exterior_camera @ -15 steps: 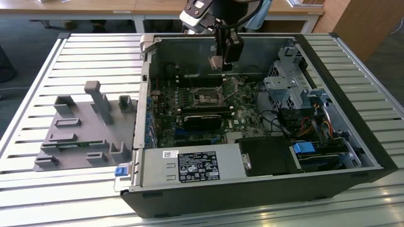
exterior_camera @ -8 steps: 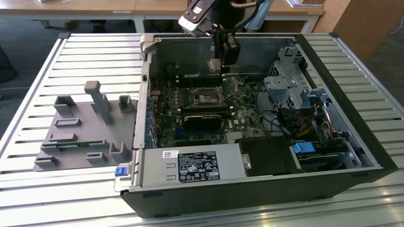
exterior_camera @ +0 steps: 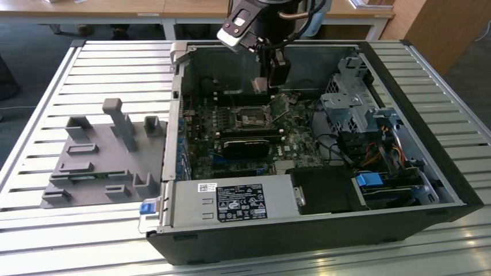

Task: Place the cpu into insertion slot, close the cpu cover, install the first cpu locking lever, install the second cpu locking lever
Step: 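Place the cpu into insertion slot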

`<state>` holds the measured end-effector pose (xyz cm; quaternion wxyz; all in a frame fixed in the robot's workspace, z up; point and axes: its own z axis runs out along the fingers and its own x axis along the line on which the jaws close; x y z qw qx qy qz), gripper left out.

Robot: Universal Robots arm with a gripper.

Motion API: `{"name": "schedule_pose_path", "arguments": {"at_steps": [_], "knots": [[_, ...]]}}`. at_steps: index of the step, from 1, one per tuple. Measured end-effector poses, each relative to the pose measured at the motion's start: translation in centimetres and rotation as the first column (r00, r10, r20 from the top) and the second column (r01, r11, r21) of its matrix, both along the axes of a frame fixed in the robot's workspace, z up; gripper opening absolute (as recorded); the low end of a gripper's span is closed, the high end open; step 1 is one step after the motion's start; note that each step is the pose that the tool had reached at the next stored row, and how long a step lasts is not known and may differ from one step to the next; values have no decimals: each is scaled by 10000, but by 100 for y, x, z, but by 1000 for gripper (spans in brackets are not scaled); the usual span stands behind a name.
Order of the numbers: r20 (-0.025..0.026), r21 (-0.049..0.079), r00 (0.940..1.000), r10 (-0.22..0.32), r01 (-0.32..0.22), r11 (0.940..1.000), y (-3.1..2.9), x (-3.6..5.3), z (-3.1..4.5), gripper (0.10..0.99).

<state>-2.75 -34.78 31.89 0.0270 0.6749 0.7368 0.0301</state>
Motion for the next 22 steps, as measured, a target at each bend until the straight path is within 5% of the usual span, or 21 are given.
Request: {"name": "schedule_pose_path", "arguments": {"at_steps": [5, 22], "knots": [[1, -104, 10000, 3, -3, 9999, 0, 0, -63, 541], [2, -103, 9994, -340, 340, 9994, 94, -5, -304, 541]]}}
